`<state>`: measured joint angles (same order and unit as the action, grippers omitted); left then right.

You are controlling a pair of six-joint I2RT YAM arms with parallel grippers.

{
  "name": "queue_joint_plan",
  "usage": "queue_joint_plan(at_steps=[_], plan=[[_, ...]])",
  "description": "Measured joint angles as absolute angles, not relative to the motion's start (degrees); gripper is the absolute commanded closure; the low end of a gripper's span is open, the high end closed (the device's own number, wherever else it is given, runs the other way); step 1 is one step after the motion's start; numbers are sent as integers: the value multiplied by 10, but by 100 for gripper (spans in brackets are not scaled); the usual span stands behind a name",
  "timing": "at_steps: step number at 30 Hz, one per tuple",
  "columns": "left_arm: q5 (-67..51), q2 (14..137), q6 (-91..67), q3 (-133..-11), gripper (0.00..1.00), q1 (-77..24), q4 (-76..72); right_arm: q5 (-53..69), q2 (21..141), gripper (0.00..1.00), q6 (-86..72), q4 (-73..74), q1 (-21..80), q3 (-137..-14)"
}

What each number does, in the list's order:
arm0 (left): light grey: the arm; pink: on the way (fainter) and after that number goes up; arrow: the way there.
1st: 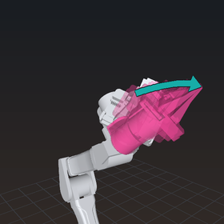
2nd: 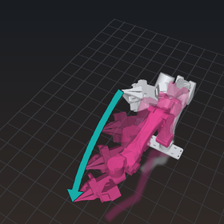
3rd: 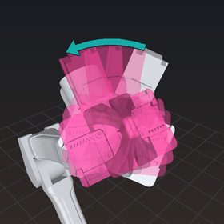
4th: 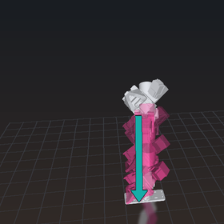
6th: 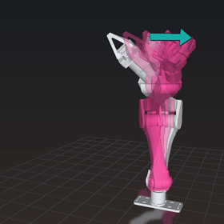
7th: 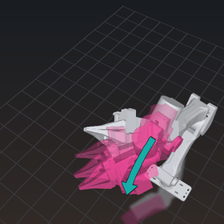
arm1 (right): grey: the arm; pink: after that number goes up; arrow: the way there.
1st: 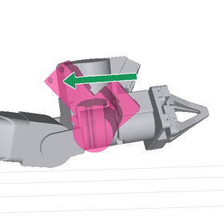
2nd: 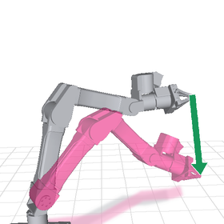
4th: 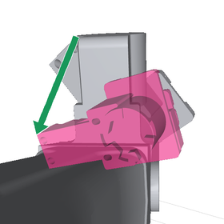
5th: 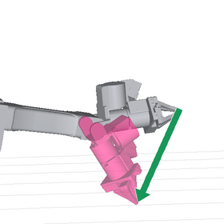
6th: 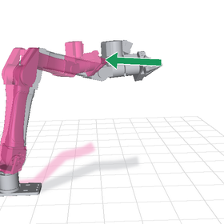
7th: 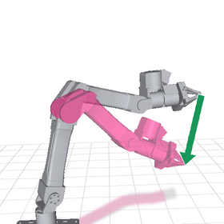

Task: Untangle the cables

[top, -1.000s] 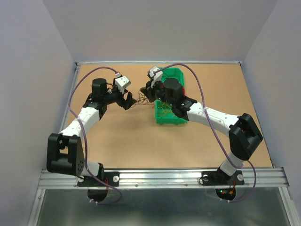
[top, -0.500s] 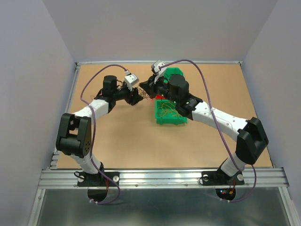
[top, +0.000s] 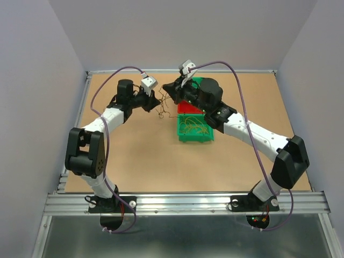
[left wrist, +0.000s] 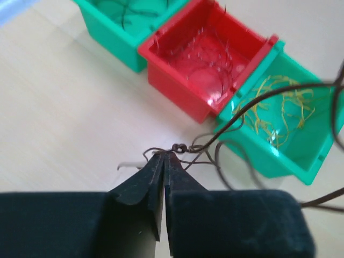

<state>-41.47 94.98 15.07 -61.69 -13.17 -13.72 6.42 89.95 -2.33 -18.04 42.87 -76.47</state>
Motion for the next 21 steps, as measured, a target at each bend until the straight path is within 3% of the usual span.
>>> queue_joint_plan(at_steps=[11, 16, 18, 21], plan=[[-423, 1061, 114, -909, 100, -132, -89, 159, 1016, 100, -73, -189, 283, -855], [-415, 1121, 116, -956, 54, -131, -49, 182, 1051, 99, -90, -188, 247, -900], [-415, 1124, 123, -950, 41, -131, -35, 186, 1055, 99, -93, -188, 243, -910], [-421, 1123, 143, -931, 34, -131, -34, 191, 1063, 100, -96, -190, 240, -916]])
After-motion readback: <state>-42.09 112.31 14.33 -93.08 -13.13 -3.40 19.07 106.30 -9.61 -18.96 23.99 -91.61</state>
